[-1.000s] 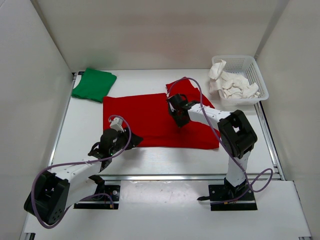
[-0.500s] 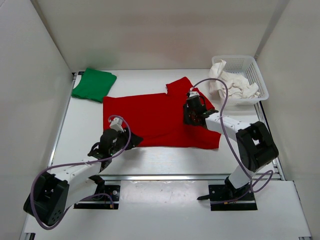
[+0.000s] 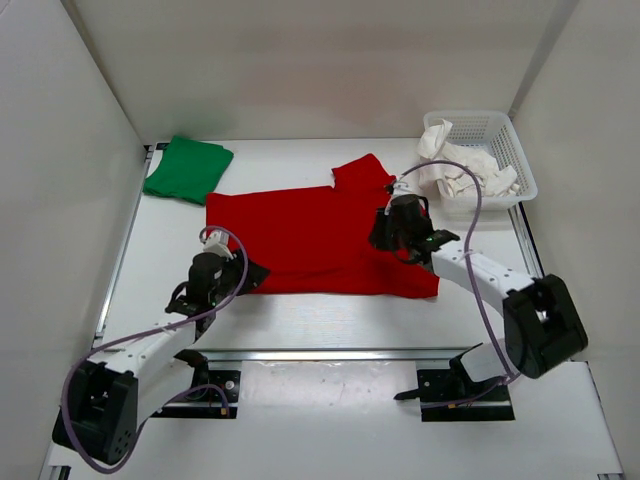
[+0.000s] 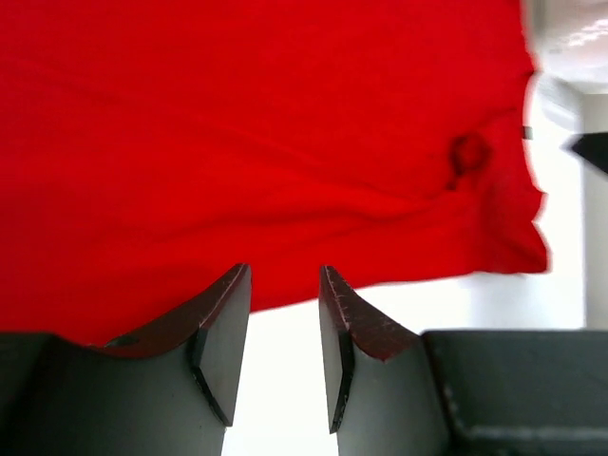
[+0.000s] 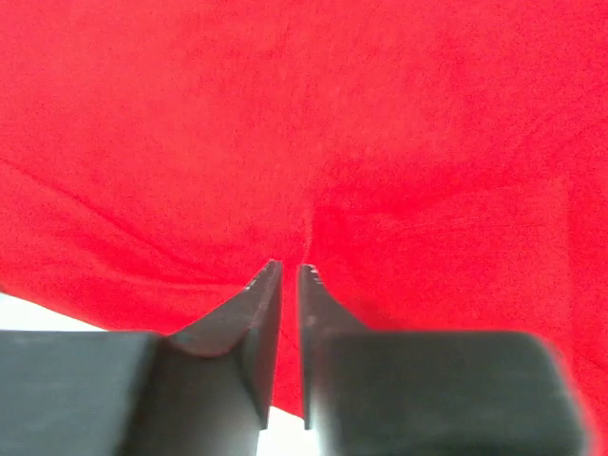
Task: Fold and stack the t-shirts
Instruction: Fold the flattened tshirt in 1/3 of the way
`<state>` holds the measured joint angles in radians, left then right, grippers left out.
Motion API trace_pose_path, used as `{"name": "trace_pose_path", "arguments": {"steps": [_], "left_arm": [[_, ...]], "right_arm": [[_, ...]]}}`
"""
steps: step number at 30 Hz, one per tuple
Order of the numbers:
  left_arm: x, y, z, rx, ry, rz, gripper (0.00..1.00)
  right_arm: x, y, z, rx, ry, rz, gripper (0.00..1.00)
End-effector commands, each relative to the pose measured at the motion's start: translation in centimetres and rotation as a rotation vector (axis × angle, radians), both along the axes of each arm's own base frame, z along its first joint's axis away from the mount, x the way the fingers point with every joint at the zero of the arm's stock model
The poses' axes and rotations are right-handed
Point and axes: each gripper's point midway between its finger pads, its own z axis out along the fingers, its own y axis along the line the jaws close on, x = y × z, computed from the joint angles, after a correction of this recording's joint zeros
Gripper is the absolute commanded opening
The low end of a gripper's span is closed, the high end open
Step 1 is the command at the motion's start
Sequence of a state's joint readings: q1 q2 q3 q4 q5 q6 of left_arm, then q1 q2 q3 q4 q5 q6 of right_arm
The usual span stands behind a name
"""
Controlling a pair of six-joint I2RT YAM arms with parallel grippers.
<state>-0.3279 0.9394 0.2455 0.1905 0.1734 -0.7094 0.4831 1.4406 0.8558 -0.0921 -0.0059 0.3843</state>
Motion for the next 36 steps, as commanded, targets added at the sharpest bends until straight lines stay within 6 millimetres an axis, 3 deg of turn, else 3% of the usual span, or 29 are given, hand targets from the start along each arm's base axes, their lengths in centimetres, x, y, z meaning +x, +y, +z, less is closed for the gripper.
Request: {"name": "trace_pose_path", "arguments": {"steps": [1, 2, 3, 4, 6, 9, 10, 13, 16, 19, 22, 26, 29, 31, 33, 36], "left_arm": [[0.9, 1.5, -0.7, 0.081, 0.046, 0.024, 0.45], [0.9, 1.8, -1.1, 0.085, 0.066, 0.031, 0.45], [1.1, 2.4, -1.7, 0.076, 0.088, 0.053, 0.45], [1.2, 2.9, -2.0, 0.055, 0.102, 0.067, 0.43], [1.6, 3.6, -2.6, 0.034, 0.133, 0.090, 0.43], [1.7, 4.1, -3.1, -0.014, 0.170, 0.112, 0.42], [1.5, 4.5, -3.9, -0.026, 0.201, 0.133, 0.41], [0.7, 5.2, -5.4, -0.061, 0.251, 0.162, 0.43], [-0.8, 5.5, -7.5, -0.087, 0.357, 0.171, 0.44], [-2.0, 5.6, -8.0, -0.192, 0.433, 0.169, 0.41], [-3.1, 7.1, -8.6, -0.179, 0.475, 0.227, 0.40], [-5.1, 8.5, -8.7, -0.118, 0.527, 0.246, 0.40], [-6.8, 8.8, -9.0, -0.105, 0.551, 0.261, 0.39], [-7.4, 8.2, -8.6, -0.102, 0.536, 0.238, 0.39], [-7.0, 6.9, -7.3, -0.083, 0.468, 0.195, 0.42], [-3.5, 5.5, -2.7, -0.081, 0.308, 0.160, 0.42]], "right_arm": [[0.8, -0.2, 1.8, 0.083, -0.052, -0.014, 0.10], [0.9, 0.1, 1.2, 0.072, -0.034, -0.001, 0.01], [0.5, 0.4, -0.9, 0.046, 0.025, 0.012, 0.00], [0.4, 1.0, -1.7, 0.036, 0.062, 0.033, 0.00], [-0.4, 2.1, -3.0, 0.026, 0.124, 0.056, 0.00], [-2.0, 2.0, -4.0, 0.000, 0.098, 0.045, 0.00], [-2.2, 1.6, -3.4, 0.006, 0.078, 0.033, 0.00], [-4.0, 0.3, -4.4, 0.038, 0.096, 0.015, 0.00], [-5.7, -1.3, -7.0, 0.033, 0.159, -0.006, 0.00], [-8.4, -3.0, -10.2, -0.006, 0.250, -0.024, 0.00], [-10.4, -3.4, -10.6, -0.004, 0.261, -0.015, 0.00], [-15.2, -4.0, -12.0, -0.017, 0.351, 0.011, 0.01], [-17.2, -4.0, -11.7, -0.005, 0.374, 0.024, 0.01], [-17.4, -3.4, -10.6, 0.031, 0.354, 0.035, 0.00], [-16.5, -3.1, -8.9, 0.057, 0.321, 0.036, 0.00], [-13.1, -3.0, -4.6, 0.093, 0.209, 0.028, 0.05]]}}
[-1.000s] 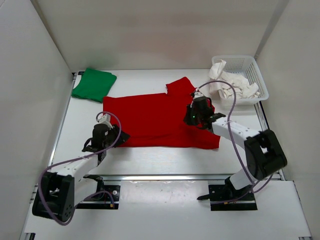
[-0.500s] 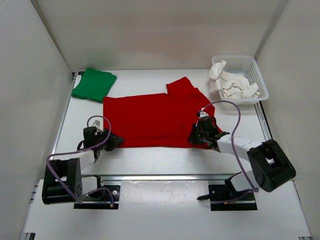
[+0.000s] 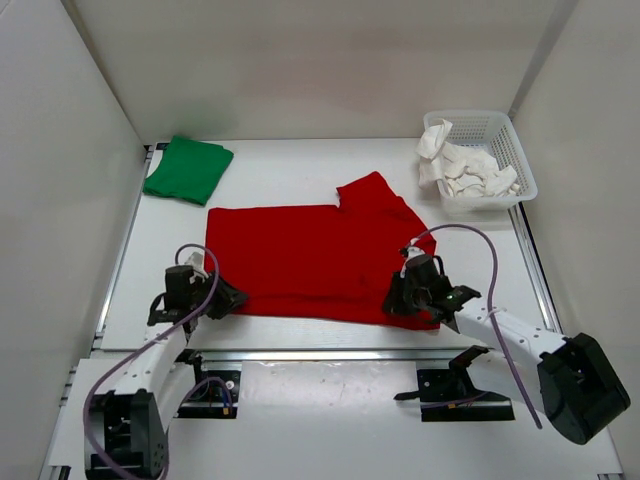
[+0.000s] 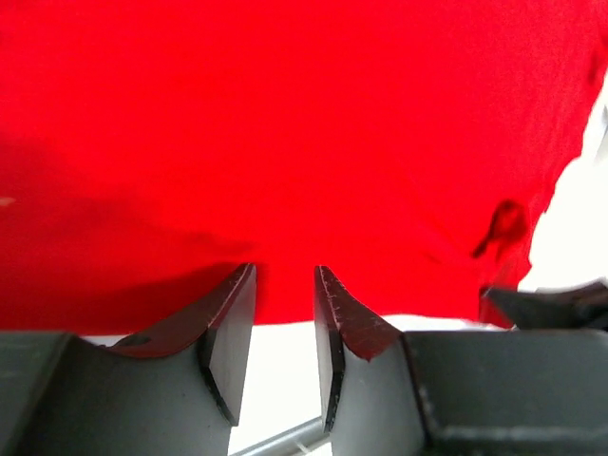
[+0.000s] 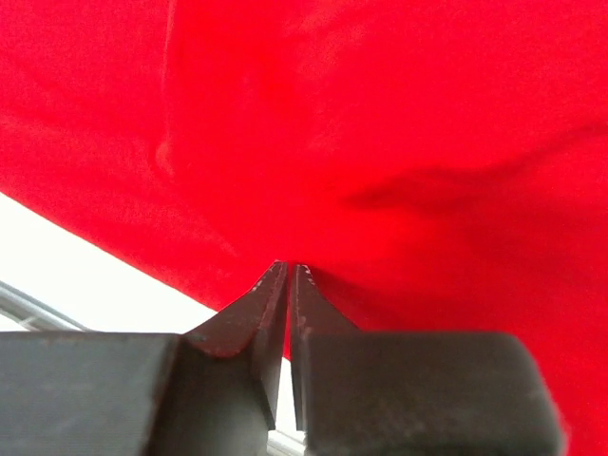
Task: Fold and stack the t-shirts
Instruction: Fold the flattened tshirt in 1/3 of the way
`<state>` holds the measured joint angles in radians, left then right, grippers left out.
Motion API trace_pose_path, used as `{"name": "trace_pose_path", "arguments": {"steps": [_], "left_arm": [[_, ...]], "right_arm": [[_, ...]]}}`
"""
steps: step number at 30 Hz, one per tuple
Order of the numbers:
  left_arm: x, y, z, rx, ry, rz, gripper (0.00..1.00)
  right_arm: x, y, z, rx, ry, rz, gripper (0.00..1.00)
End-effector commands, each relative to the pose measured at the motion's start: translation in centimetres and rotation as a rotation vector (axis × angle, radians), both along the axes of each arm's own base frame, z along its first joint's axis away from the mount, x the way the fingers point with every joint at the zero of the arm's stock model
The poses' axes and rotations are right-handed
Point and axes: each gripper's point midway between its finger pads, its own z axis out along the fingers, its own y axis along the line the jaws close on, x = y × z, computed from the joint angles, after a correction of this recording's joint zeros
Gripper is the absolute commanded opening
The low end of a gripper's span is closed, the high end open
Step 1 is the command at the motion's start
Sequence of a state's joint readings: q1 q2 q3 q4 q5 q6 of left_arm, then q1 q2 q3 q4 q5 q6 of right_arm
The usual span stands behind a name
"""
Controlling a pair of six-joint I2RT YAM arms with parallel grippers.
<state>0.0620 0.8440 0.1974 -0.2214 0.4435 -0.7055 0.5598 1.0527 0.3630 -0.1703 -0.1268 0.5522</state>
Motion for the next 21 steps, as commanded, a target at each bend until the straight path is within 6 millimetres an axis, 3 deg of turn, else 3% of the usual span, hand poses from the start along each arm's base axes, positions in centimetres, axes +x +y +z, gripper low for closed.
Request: {"name": "trace_pose_path", "arguments": {"steps": [1, 2, 3, 5, 6, 8, 9, 10, 11, 12, 13, 14, 15, 17, 21], "left_arm": [[3.4, -0.7, 4.8, 0.042, -0.114, -0.001, 0.41], [5.5, -0.5, 7.4, 0.092, -0.184, 0.011, 0.40], [6.8, 0.4, 7.2, 0.183, -0.185, 0.039, 0.41], [11.3, 1.8, 11.3, 0.263, -0.270, 0.113, 0.41], [12.6, 2.3, 10.6, 0.240, -0.237, 0.105, 0.39], [17.1, 3.2, 10.9, 0.241, -0.211, 0.122, 0.38], [19.3, 4.2, 12.6, 0.288, -0.234, 0.138, 0.37], [20.3, 5.1, 9.7, 0.348, -0.137, 0.122, 0.37], [22.5, 5.4, 9.0, 0.379, -0.090, 0.111, 0.37], [24.8, 7.4, 10.7, 0.415, -0.115, 0.137, 0.36], [26.4, 9.0, 9.7, 0.449, -0.068, 0.144, 0.35], [26.6, 9.1, 7.3, 0.446, 0.002, 0.125, 0.34], [27.8, 10.1, 7.9, 0.445, -0.016, 0.147, 0.33], [28.4, 11.9, 5.8, 0.439, 0.019, 0.178, 0.35], [29.4, 12.7, 3.4, 0.459, 0.057, 0.177, 0.38]], "right_arm": [[3.0, 0.0, 4.7, 0.026, -0.099, -0.011, 0.08], [4.3, 0.1, 6.4, 0.049, -0.143, -0.025, 0.09], [5.7, 0.3, 8.2, 0.068, -0.200, -0.032, 0.09], [6.9, 0.6, 8.5, 0.058, -0.208, -0.025, 0.03], [7.9, 0.8, 9.5, 0.061, -0.235, -0.024, 0.01], [8.7, 1.8, 8.2, 0.034, -0.189, 0.016, 0.00], [9.0, 2.6, 7.6, 0.029, -0.165, 0.052, 0.00], [9.1, 3.5, 7.8, 0.036, -0.176, 0.081, 0.00], [9.5, 3.8, 7.4, 0.030, -0.174, 0.084, 0.00], [9.7, 4.4, 7.0, 0.035, -0.179, 0.095, 0.00], [9.5, 4.6, 6.1, 0.036, -0.159, 0.103, 0.00], [9.2, 5.1, 6.1, 0.049, -0.162, 0.120, 0.00], [9.4, 5.6, 6.0, 0.063, -0.171, 0.130, 0.00], [9.0, 6.3, 5.2, 0.073, -0.159, 0.149, 0.00], [8.5, 7.0, 3.9, 0.059, -0.127, 0.180, 0.00]]}}
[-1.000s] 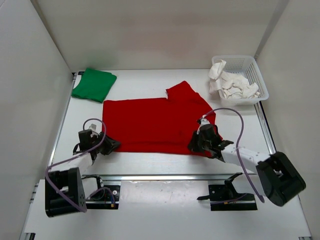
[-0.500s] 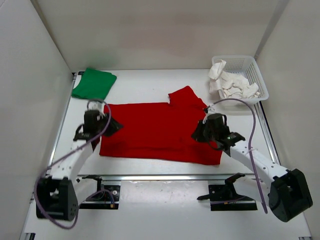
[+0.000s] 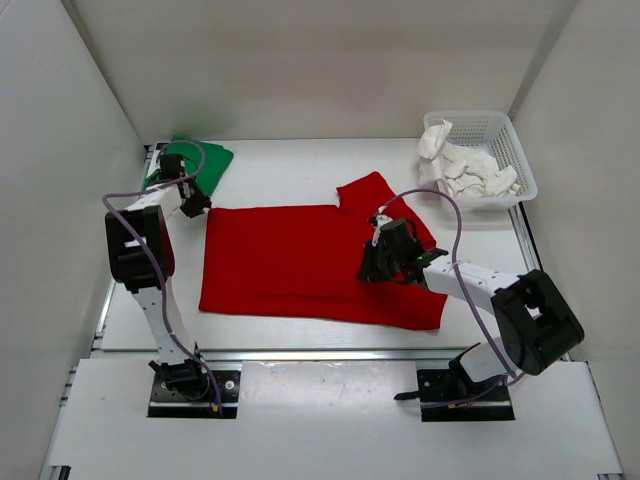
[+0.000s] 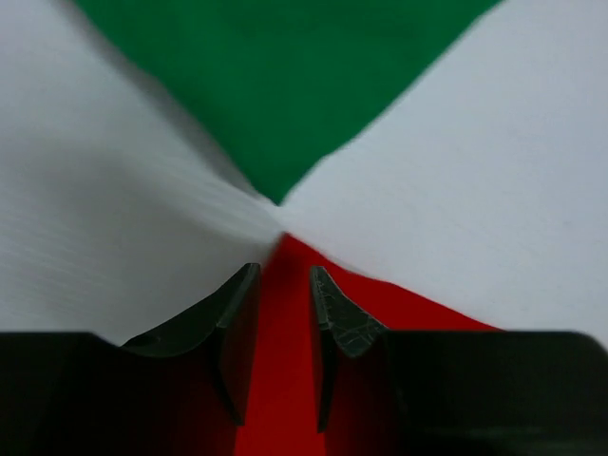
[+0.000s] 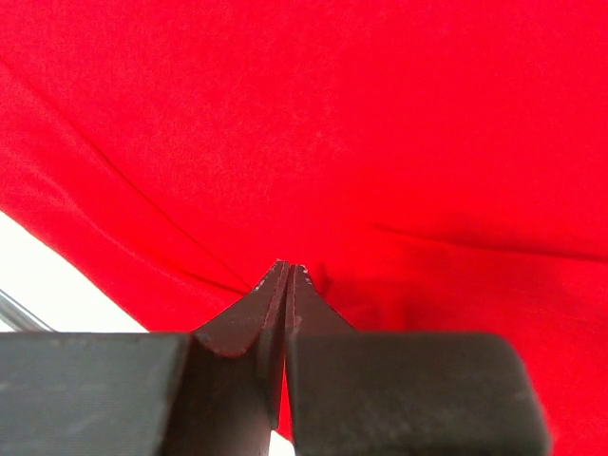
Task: Fold and stack the t-shirts
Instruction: Fold the flattened tshirt in 1/3 of the way, then grap the side of the flattened tshirt furthest away from the robot with both arms
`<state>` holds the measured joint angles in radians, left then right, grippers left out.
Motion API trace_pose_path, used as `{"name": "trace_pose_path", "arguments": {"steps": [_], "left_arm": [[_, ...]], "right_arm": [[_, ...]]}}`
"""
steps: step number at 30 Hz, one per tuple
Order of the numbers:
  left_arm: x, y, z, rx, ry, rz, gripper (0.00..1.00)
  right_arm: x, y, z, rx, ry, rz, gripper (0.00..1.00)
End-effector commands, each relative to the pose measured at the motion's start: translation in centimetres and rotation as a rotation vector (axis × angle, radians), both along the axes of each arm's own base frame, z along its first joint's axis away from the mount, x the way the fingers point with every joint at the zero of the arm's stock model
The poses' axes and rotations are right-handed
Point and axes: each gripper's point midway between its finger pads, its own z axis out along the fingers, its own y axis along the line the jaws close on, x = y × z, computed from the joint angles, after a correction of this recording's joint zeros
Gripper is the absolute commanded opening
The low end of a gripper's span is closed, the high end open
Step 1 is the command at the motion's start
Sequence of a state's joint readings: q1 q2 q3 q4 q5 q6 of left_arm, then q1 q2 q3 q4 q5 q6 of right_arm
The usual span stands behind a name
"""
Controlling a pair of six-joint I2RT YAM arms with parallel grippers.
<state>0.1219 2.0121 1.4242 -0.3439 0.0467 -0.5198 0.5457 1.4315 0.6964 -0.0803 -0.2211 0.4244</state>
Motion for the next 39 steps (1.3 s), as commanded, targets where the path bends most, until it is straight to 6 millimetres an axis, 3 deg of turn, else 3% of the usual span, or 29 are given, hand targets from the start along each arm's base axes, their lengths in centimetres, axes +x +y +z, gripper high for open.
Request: {"name": "trace_pose_path", "arguments": {"steps": [1, 4, 12, 16, 19, 22, 24, 25, 27, 29, 30, 31, 33, 34, 35, 37, 39], "left_arm": [[0.7, 0.8, 0.8, 0.034, 0.009, -0.004, 0.38], [0.8, 0.6, -1.0, -0.014, 0.039, 0.002, 0.40], [-0.3, 0.3, -3.2, 0.033, 0.095, -0.014, 0.44], [-1.3, 1.2, -3.7, 0.040, 0.098, 0.009, 0.29], [-0.9, 1.0, -3.1, 0.037, 0.073, 0.012, 0.19], [-0.6, 0.4, -2.4, 0.045, 0.077, -0.004, 0.09], [-0.5, 0.6, -2.0, 0.083, 0.081, 0.005, 0.00], [-0.5, 0.6, -1.4, 0.091, 0.067, 0.011, 0.00], [-0.5, 0.4, -0.9, 0.106, 0.051, 0.006, 0.00], [-0.3, 0.4, 0.2, 0.117, 0.012, 0.003, 0.00], [-0.4, 0.0, 0.1, 0.120, 0.015, -0.006, 0.00], [-0.2, -0.1, 0.9, 0.128, 0.000, -0.010, 0.00], [-0.3, -0.4, 0.8, 0.123, 0.001, -0.014, 0.00], [-0.4, -0.4, 0.8, 0.123, -0.001, -0.011, 0.00], [-0.3, -0.6, 1.3, 0.125, -0.013, -0.014, 0.00], [-0.7, -0.8, 1.2, 0.121, -0.017, -0.020, 0.00], [-0.9, -1.1, 1.1, 0.119, -0.017, -0.029, 0.00]], "right_arm": [[0.8, 1.3, 0.9, 0.043, -0.052, 0.037, 0.00], [0.7, 1.4, 0.7, 0.063, -0.054, 0.033, 0.00], [0.7, 1.4, 1.0, 0.087, -0.066, 0.035, 0.00], [2.6, 1.2, 3.1, 0.099, -0.126, 0.013, 0.00], [5.1, 0.4, 4.3, 0.085, -0.173, -0.043, 0.03], [8.1, -0.7, 4.6, 0.084, -0.200, -0.111, 0.07], [11.3, -2.2, 5.0, 0.060, -0.244, -0.194, 0.12], [12.9, -2.8, 6.2, 0.048, -0.296, -0.208, 0.14], [16.1, -4.4, 5.4, -0.033, -0.319, -0.270, 0.16], [20.3, -5.3, 7.5, -0.044, -0.357, -0.292, 0.15], [20.8, -5.0, 5.7, -0.066, -0.308, -0.279, 0.15], [22.8, -5.3, 7.6, -0.055, -0.341, -0.297, 0.15], [26.2, -5.7, 6.9, -0.090, -0.337, -0.310, 0.14], [26.6, -5.8, 5.3, -0.119, -0.299, -0.315, 0.14], [28.0, -6.1, 6.1, -0.130, -0.317, -0.322, 0.15], [29.9, -6.6, 3.6, -0.181, -0.281, -0.331, 0.18], [32.6, -6.9, 4.3, -0.192, -0.287, -0.339, 0.20]]}}
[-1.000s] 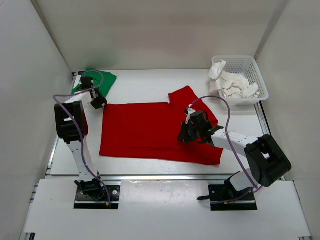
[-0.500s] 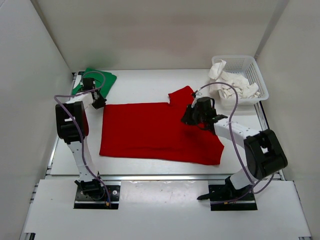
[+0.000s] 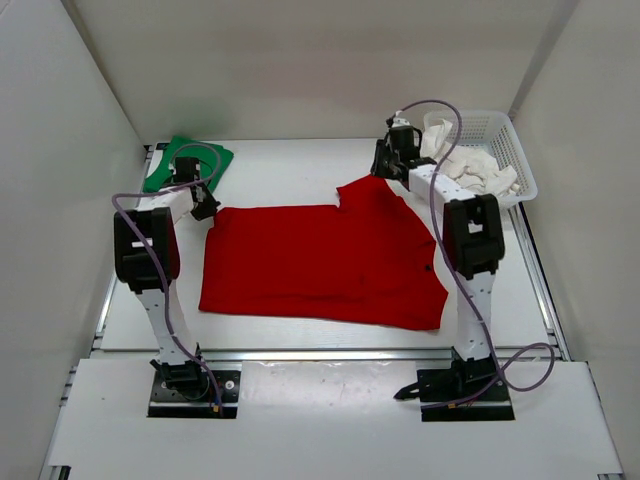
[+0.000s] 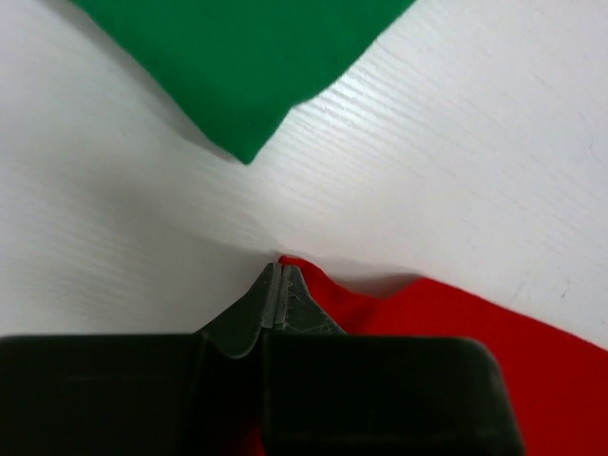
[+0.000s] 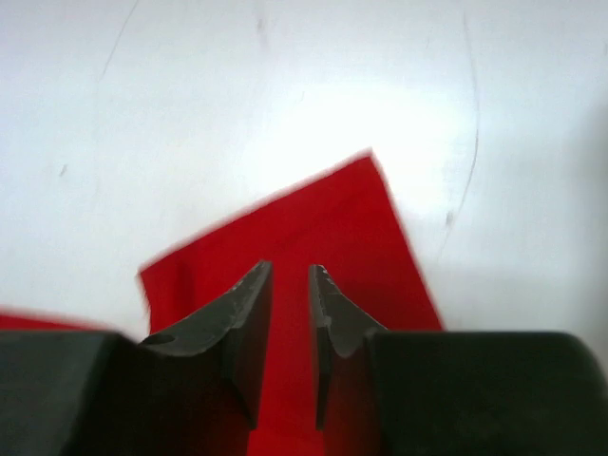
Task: Fold and stack the t-shirts
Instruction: Grap the side of the flattened tshirt furthest away from the robot with both arms
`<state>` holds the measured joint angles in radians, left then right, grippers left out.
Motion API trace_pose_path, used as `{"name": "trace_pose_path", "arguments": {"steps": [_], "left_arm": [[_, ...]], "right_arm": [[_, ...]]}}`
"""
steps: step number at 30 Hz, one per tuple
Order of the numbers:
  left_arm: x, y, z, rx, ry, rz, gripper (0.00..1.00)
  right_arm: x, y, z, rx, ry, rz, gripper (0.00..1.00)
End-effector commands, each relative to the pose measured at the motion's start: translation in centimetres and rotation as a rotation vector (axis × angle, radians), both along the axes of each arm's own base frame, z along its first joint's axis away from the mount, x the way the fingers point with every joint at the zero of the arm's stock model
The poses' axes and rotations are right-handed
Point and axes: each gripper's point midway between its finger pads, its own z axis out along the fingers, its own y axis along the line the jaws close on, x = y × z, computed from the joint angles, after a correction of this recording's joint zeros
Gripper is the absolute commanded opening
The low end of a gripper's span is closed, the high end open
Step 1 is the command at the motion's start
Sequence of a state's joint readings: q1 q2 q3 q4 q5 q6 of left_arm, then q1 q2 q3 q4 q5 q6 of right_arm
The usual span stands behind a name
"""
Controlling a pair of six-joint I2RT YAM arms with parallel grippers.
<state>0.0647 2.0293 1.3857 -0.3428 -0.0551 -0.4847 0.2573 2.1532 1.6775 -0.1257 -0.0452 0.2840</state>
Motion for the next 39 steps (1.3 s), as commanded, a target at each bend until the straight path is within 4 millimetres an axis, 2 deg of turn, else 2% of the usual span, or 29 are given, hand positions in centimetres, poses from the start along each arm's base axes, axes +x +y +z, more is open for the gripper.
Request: {"name": "trace_pose_path", "arguments": {"steps": [1, 2, 3, 4, 6, 9, 10, 11, 13, 14, 15, 16, 17, 18, 19, 21, 23, 25, 27, 28, 31, 32, 33, 34, 35, 36, 38, 39], "left_arm": [[0.2, 0.0, 3.4, 0.022, -0.084, -0.009, 0.00], [0.2, 0.0, 3.5, 0.013, -0.089, -0.011, 0.00], [0.3, 0.1, 3.6, 0.009, -0.096, -0.005, 0.00], [-0.1, 0.2, 3.3, 0.013, -0.083, -0.007, 0.00], [0.1, 0.2, 3.6, 0.006, -0.096, -0.009, 0.00], [0.2, 0.1, 3.3, 0.009, -0.094, -0.011, 0.00], [0.1, 0.3, 3.3, 0.012, -0.091, -0.011, 0.00], [0.3, -0.2, 3.3, 0.002, -0.093, -0.021, 0.00], [0.2, 0.0, 3.3, 0.008, -0.094, -0.015, 0.00], [0.2, 0.4, 3.3, 0.008, -0.091, -0.005, 0.00], [0.3, -0.4, 3.4, -0.003, -0.098, -0.027, 0.00], [0.4, -0.3, 3.8, 0.005, -0.106, -0.024, 0.00], [0.4, -0.4, 3.6, -0.005, -0.103, -0.021, 0.00], [0.5, 0.1, 3.6, 0.000, -0.109, -0.010, 0.00], [0.4, -0.3, 3.6, 0.001, -0.104, -0.026, 0.00], [0.5, -0.4, 3.8, -0.004, -0.107, -0.022, 0.00], [0.6, -0.4, 4.0, 0.001, -0.113, -0.024, 0.00], [0.2, -0.4, 3.9, -0.004, -0.110, -0.025, 0.00], [0.5, -0.4, 4.5, -0.008, -0.126, -0.022, 0.00], [0.4, 0.3, 4.7, -0.003, -0.131, -0.006, 0.00], [0.2, 0.1, 5.2, 0.015, -0.146, -0.011, 0.00], [0.1, 0.3, 5.0, 0.027, -0.146, -0.015, 0.00], [0.0, 0.9, 5.0, 0.024, -0.146, 0.001, 0.00], [-0.2, 0.7, 4.6, 0.008, -0.136, -0.001, 0.00], [-0.2, 1.0, 5.0, 0.008, -0.142, 0.006, 0.00], [-0.5, 1.0, 4.9, 0.003, -0.139, 0.008, 0.00], [-1.0, 1.4, 5.7, 0.023, -0.154, 0.006, 0.00], [-1.3, 1.3, 5.3, 0.063, -0.137, -0.005, 0.00]], "right_arm": [[2.1, -1.8, -3.4, -0.115, 0.093, -0.037, 0.22], [2.9, -2.3, -4.1, -0.128, 0.119, -0.041, 0.24], [3.8, -2.3, -2.9, -0.133, 0.107, -0.034, 0.27], [3.9, -2.5, -4.8, -0.147, 0.144, -0.036, 0.30], [5.2, -2.5, -5.8, -0.164, 0.171, -0.022, 0.34], [6.5, -2.4, -5.6, -0.177, 0.175, -0.019, 0.35], [6.8, -2.1, -4.5, -0.180, 0.155, -0.018, 0.36], [6.6, -2.3, -4.7, -0.179, 0.165, -0.021, 0.36], [6.3, -2.5, -5.6, -0.197, 0.167, -0.026, 0.37], [6.4, -2.7, -5.3, -0.205, 0.161, -0.032, 0.38], [6.2, -2.5, -5.9, -0.210, 0.177, -0.026, 0.39], [6.2, -2.6, -5.1, -0.229, 0.170, -0.030, 0.39], [6.0, -2.1, -5.7, -0.246, 0.177, -0.028, 0.38], [6.0, -2.1, -5.8, -0.250, 0.176, -0.023, 0.34], [5.6, -1.5, -5.7, -0.253, 0.182, -0.011, 0.34], [5.6, -1.8, -6.0, -0.253, 0.185, -0.001, 0.33], [5.7, -0.9, -5.7, -0.225, 0.175, 0.026, 0.27], [6.0, -1.8, -5.5, -0.210, 0.177, 0.004, 0.11], [6.3, -1.5, -4.4, -0.201, 0.157, 0.006, 0.00], [6.5, -1.9, -3.6, -0.202, 0.143, -0.007, 0.00], [6.6, -2.3, 0.4, -0.195, 0.092, -0.016, 0.00], [6.0, -2.1, 2.6, -0.193, 0.076, -0.007, 0.00], [5.5, -2.0, 3.3, -0.201, 0.080, -0.001, 0.00], [5.2, -2.3, 5.3, -0.208, 0.057, -0.009, 0.00], [4.1, -1.8, 7.0, -0.204, 0.059, 0.000, 0.00], [3.1, -2.0, 8.1, -0.208, 0.071, -0.005, 0.00], [1.2, -2.9, 8.9, -0.227, 0.121, -0.038, 0.00], [0.0, -3.5, 8.9, -0.257, 0.156, -0.064, 0.00]]}}
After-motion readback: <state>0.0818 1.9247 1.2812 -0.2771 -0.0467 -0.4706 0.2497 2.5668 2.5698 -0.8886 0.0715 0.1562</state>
